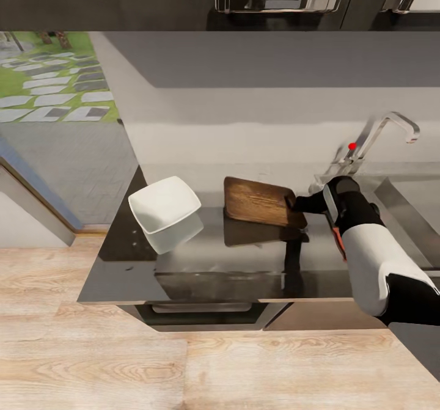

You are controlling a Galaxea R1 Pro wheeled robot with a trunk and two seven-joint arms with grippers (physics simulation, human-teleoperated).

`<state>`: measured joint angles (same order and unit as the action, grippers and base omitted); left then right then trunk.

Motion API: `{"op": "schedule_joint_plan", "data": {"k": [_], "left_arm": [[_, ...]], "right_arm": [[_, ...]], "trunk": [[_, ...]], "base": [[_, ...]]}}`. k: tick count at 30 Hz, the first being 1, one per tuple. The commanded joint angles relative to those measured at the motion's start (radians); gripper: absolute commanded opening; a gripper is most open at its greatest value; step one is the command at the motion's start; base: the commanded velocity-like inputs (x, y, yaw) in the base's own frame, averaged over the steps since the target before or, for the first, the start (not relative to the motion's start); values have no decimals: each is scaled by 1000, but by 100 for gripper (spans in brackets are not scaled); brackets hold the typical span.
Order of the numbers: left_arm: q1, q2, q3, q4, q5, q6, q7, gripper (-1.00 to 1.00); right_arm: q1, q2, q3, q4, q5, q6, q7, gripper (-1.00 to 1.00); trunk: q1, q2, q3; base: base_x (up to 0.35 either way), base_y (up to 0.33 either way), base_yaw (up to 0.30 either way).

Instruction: In the kitchen, take the Vidalia onion out of the sink, dice it on the chopping board with the paring knife, put the diced onion into the bowl on the countertop, then place both the paring knife and the chopping board into the sink.

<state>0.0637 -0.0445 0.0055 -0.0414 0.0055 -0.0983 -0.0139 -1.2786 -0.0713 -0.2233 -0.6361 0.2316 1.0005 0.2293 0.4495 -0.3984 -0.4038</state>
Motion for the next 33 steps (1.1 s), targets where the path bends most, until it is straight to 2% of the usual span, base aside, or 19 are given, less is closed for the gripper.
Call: {"op": "schedule_joint_plan", "data": {"k": [1, 28, 33], "left_arm": [[1, 0, 1, -2, 1, -1, -1, 100], [1, 0, 0, -2, 1, -1, -1, 100], [0, -1, 0, -2, 1, -1, -1, 100]], "right_arm": [[-1, 1, -4, 1, 8, 4, 9, -100], [-1, 4, -4, 24, 8, 4, -109, -100], [-1, 37, -4, 24, 8, 4, -171, -100]], "trunk": [[1, -2, -1], [1, -2, -1], [1, -2, -1]], "base": [[0, 0, 0], [0, 0, 0], [0, 0, 0]]}}
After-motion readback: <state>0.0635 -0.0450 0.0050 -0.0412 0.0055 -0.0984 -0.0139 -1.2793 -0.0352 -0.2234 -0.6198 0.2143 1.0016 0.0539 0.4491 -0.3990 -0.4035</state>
